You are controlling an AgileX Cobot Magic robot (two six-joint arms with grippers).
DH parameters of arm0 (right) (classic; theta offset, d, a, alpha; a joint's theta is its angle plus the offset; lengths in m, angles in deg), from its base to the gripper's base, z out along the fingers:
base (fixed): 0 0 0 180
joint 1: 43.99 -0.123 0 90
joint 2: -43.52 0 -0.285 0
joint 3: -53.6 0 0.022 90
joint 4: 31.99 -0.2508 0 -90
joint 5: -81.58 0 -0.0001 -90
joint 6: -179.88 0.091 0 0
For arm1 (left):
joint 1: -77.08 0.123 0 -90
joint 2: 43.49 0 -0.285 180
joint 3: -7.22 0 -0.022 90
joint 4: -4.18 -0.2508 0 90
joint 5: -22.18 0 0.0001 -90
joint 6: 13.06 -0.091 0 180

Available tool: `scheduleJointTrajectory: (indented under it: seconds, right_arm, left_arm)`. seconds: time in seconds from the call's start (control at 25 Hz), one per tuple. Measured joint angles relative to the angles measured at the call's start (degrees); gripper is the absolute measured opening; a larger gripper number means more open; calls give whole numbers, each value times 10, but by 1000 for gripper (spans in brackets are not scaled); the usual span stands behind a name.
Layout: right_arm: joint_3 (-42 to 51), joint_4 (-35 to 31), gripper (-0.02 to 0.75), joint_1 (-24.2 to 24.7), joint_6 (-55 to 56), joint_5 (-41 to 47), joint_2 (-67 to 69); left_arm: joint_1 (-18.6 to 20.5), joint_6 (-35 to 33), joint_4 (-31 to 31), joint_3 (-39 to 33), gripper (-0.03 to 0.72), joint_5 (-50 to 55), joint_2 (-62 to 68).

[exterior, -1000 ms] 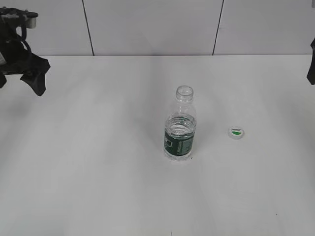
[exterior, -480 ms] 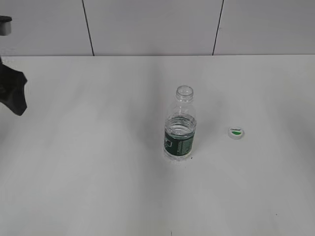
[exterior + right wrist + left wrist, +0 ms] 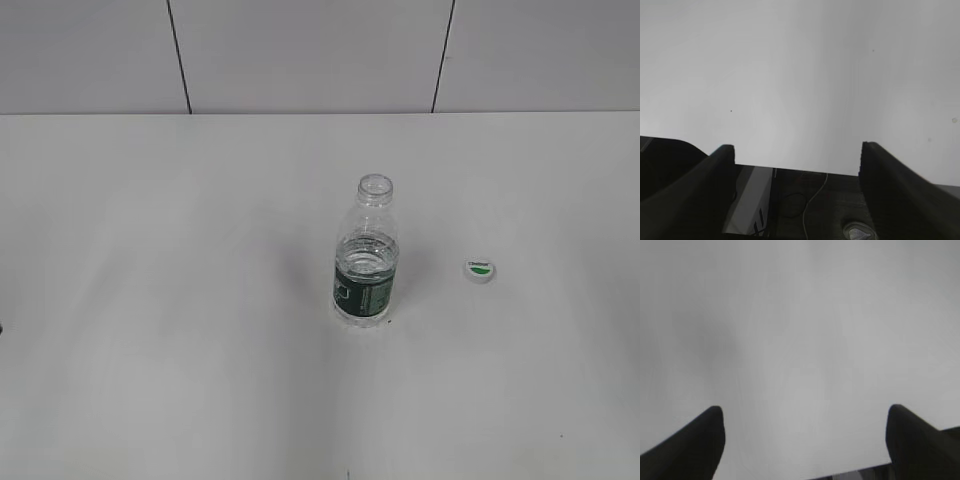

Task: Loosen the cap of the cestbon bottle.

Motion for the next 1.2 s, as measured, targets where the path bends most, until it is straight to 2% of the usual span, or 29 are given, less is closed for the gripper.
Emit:
scheduleJointTrajectory:
  seconds: [0.16,0.28,0.44,0.68,0.84,1.04,1.2]
  right_arm:
    - [56,-2,586,0,1,-15,-66]
    - [100,-3,586,0,1,-33,-116]
    - [156,-5,586,0,16,-40,-186]
    - [165,-6,586,0,36,-35,-275]
    - [178,-7,586,0,50,-17,-320]
    - [183,-7,586,0,52,-9,-365]
    - [183,-11,586,0,52,-7,-395]
  left_arm:
    - [0,0,1,-76,590,-2,-75]
    - [0,0,9,-102,590,-3,-131]
    - [0,0,19,-103,590,-10,-210]
    - [0,0,22,-105,590,-10,-316]
    - [0,1,30,-104,590,10,-356]
    - [0,1,32,-103,589,85,-373]
    - [0,2,32,-105,590,89,-399]
